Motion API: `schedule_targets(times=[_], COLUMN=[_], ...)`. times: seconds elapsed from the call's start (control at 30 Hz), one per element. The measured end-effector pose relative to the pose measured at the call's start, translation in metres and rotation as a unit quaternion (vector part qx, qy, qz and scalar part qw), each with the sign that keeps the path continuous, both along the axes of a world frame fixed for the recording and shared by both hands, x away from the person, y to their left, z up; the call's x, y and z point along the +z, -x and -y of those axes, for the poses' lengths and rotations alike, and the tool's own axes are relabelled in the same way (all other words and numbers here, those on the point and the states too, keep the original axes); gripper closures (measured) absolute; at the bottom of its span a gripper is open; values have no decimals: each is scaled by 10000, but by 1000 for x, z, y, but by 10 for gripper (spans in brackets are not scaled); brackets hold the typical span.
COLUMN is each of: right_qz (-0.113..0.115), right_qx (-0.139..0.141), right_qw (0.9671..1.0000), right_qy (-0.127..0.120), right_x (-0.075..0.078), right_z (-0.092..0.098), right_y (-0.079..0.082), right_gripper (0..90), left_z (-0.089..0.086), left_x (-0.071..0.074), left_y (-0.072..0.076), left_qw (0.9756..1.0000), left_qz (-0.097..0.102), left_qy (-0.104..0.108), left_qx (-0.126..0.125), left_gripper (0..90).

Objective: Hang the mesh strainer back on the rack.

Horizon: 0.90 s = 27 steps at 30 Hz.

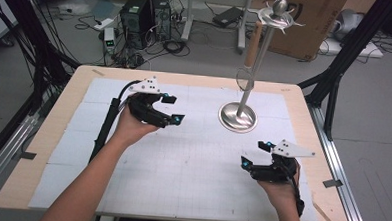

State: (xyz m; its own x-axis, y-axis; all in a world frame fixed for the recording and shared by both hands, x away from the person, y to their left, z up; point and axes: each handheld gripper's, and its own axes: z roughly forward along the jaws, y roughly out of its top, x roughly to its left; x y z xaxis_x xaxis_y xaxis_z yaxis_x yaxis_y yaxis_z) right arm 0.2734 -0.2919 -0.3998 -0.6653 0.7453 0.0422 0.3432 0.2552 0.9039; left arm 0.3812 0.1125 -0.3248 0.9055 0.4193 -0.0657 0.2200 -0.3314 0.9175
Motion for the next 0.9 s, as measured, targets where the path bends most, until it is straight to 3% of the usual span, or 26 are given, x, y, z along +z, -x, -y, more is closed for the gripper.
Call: schedule_targets(times=[0.37, 0.9], right_qz=[-55, -75], right_qx=[-5, -6], right_qw=[10000, 10000], right_qy=[-2, -16], right_x=[-1, -2], right_z=[-1, -1], right_y=[0, 0], right_gripper=[145, 145], left_z=[-8, -13], left_x=[-17, -21], left_y=[7, 15], left_qw=[9999, 9999], left_qz=[-89, -109], left_qy=[-88, -3], left_qx=[42, -22], left_gripper=[231, 180])
